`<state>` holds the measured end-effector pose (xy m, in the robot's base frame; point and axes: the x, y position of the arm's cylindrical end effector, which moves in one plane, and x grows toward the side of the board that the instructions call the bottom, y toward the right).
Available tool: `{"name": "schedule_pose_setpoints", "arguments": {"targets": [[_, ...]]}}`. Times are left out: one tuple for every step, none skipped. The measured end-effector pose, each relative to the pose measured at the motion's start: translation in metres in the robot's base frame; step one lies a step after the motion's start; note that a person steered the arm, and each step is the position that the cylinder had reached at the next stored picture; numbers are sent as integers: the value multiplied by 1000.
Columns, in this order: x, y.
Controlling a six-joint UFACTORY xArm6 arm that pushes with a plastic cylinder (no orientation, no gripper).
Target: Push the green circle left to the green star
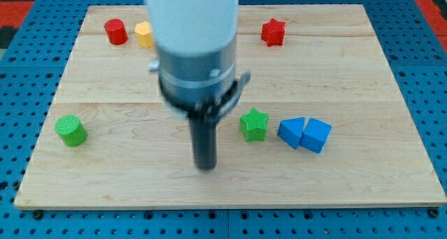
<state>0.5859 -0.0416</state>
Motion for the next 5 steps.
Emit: {"name": "schedule_pose_setpoints", "arguments": {"targets": [[20, -123], [-1, -250], [-14, -263], [-60, -219], [-68, -227]]}}
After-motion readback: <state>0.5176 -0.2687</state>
